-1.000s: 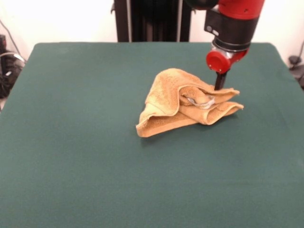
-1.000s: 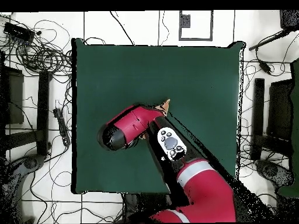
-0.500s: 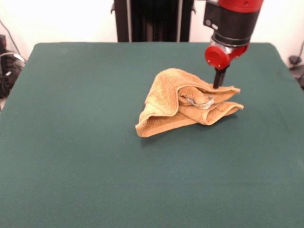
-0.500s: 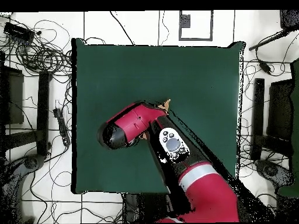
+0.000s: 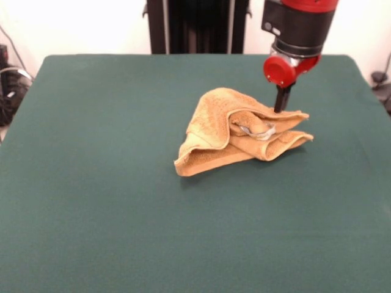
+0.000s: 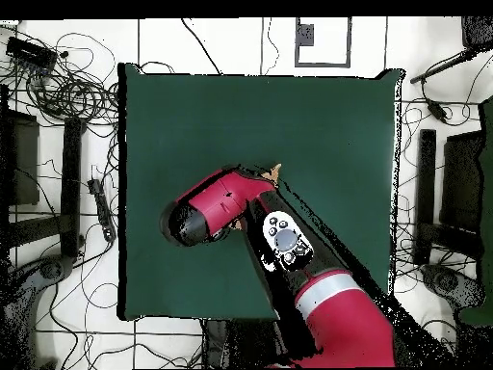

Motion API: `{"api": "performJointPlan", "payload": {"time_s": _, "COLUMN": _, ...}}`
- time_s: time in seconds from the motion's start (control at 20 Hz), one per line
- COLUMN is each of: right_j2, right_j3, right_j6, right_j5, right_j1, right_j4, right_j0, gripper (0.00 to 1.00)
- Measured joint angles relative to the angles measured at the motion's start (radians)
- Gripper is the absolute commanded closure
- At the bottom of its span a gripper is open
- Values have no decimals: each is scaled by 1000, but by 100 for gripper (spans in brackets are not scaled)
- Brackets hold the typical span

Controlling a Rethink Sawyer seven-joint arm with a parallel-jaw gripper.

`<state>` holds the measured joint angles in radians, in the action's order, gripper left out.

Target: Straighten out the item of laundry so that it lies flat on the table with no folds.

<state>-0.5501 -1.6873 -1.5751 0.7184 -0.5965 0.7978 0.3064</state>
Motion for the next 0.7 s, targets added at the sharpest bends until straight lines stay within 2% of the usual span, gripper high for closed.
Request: {"api": "performJointPlan", "payload": {"time_s": 0.7, "right_j2": 0, "right_j3": 0, "right_j6": 0, "right_j5": 0, "right_j1": 14, "right_j4": -1, "right_j0": -2, "gripper": 100}}
